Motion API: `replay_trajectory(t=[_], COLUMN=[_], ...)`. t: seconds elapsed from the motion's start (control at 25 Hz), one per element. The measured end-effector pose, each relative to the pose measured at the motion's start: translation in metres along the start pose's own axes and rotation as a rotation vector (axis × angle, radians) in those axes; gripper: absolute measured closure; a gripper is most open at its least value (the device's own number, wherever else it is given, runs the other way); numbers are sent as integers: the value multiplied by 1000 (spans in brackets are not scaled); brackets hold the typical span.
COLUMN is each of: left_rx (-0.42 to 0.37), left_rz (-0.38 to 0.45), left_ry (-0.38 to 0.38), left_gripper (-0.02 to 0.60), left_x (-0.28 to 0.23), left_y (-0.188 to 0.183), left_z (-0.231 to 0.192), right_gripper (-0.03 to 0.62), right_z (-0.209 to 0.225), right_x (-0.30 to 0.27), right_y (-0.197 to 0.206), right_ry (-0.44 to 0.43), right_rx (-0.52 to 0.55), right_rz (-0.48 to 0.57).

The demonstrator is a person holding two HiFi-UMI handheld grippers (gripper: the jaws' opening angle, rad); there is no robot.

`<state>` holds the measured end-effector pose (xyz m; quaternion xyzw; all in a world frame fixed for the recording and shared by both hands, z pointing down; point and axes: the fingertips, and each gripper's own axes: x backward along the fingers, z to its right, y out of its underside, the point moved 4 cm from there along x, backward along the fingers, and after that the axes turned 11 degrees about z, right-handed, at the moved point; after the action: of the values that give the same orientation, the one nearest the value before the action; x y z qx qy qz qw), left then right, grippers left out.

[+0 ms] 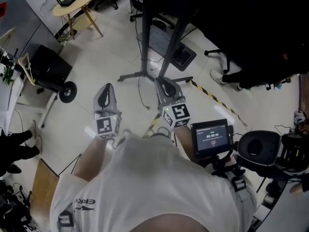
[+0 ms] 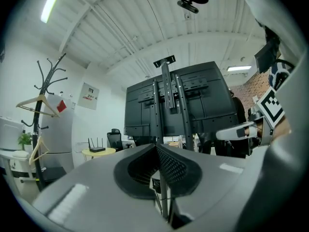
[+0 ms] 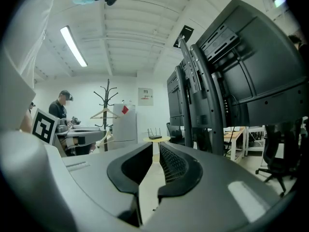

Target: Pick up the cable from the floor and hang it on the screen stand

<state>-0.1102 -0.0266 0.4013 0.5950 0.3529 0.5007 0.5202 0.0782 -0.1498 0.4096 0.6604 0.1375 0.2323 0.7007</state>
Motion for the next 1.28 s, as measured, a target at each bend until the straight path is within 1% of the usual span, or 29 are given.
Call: replay_trajectory(t=[0.2,0.32,0.44,0.64,0.8,0.92,1.08,1.16,1.28], left_rx=[20,30,22,37,26,32,19,8,1], left_rz=[-7,-19,-19,-50,-50,-87,-126,-143,-173], left_ry=[55,93,133,155,169,155,167,177,187], left_gripper=[580,580,580,580,580,580,580,580,580], left_x=[-11,-18,-25,-38,-50,-63,-77,-81,-83], left_y=[12,19,18,34,43,63,92,114,159], left_z=[-28,-37,-40,-37,-51,-62,-54,-47,-41], right_gripper=[545,545,545,545,545,545,545,545,543], right_z=[-20,-24,-23,-15,-20,-14,9,20,31], right_x=[-16,-24,-28,-28,-43,-62,-70,-70,-69], right_y=[8,12,13,20,39,56,81,104,151], right_ry=[54,90,115,123,122,106,92,81,54], right_rx=[30,35,40,64,62,66,67,67,69], right_rz=[-11,-14,-25,-54,-100,-139,-182,-206,-249])
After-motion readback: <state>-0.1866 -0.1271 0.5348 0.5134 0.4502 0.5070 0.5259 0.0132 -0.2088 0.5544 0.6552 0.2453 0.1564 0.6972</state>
